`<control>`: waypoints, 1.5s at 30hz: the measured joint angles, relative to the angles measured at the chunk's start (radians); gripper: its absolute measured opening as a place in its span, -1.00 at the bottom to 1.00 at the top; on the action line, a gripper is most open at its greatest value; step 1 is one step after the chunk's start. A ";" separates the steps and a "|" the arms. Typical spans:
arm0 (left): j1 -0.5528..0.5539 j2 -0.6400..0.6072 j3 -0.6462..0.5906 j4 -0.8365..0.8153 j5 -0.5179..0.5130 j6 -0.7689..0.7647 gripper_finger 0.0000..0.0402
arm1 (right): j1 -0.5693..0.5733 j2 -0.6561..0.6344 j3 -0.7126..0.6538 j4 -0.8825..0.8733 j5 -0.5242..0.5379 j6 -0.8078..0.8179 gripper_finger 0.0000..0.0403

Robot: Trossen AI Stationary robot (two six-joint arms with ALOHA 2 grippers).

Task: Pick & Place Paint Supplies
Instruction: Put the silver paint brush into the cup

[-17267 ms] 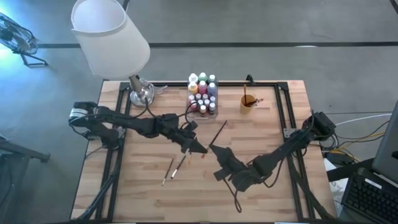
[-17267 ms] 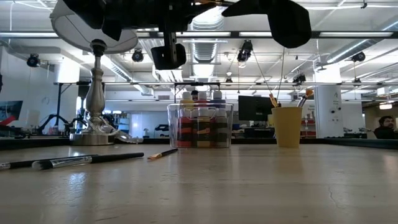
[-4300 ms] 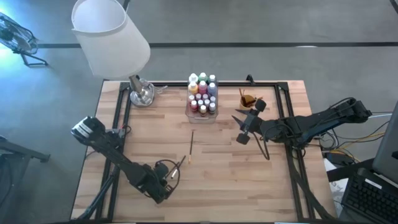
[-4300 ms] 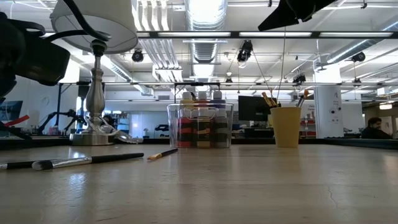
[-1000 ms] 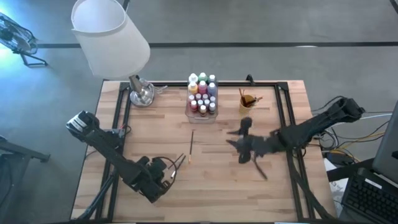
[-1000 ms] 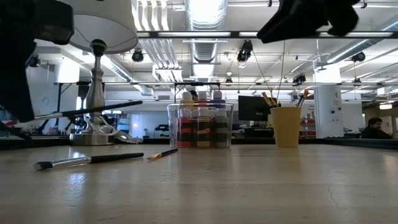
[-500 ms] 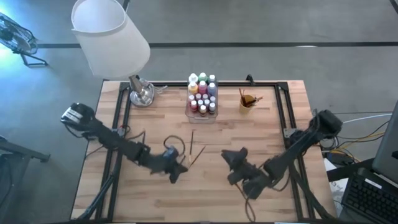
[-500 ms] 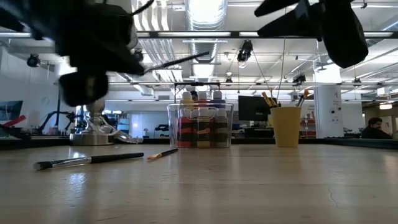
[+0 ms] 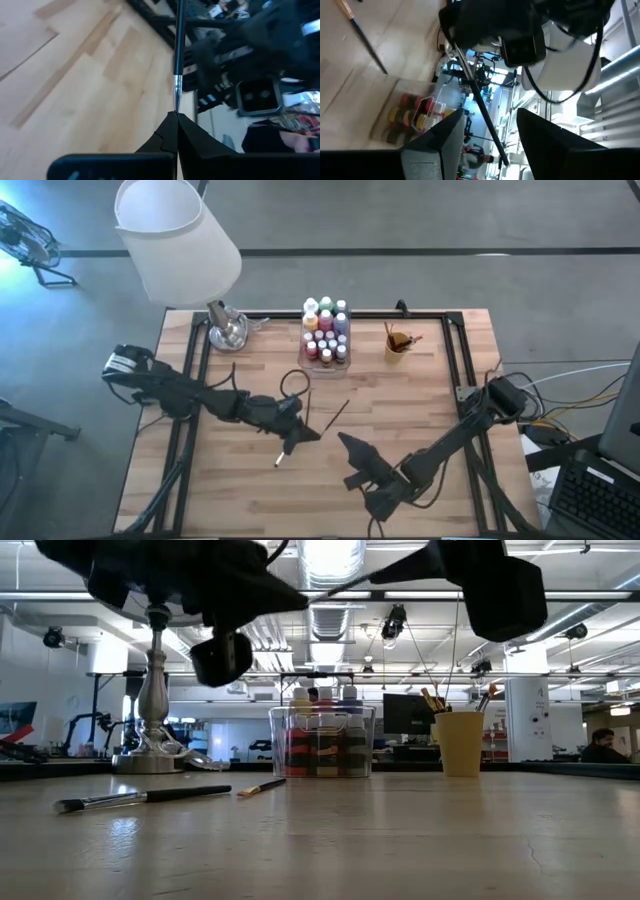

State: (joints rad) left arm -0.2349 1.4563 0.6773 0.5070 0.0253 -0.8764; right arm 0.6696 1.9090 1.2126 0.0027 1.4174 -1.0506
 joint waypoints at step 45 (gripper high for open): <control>0.002 0.000 0.077 -0.027 0.097 -0.057 -0.74 | -0.088 0.037 0.102 -0.024 -0.067 -0.123 -0.94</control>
State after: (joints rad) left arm -0.2330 1.4563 0.7547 0.4800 0.1226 -0.9338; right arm 0.5812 1.9457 1.3151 -0.0212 1.3506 -1.1740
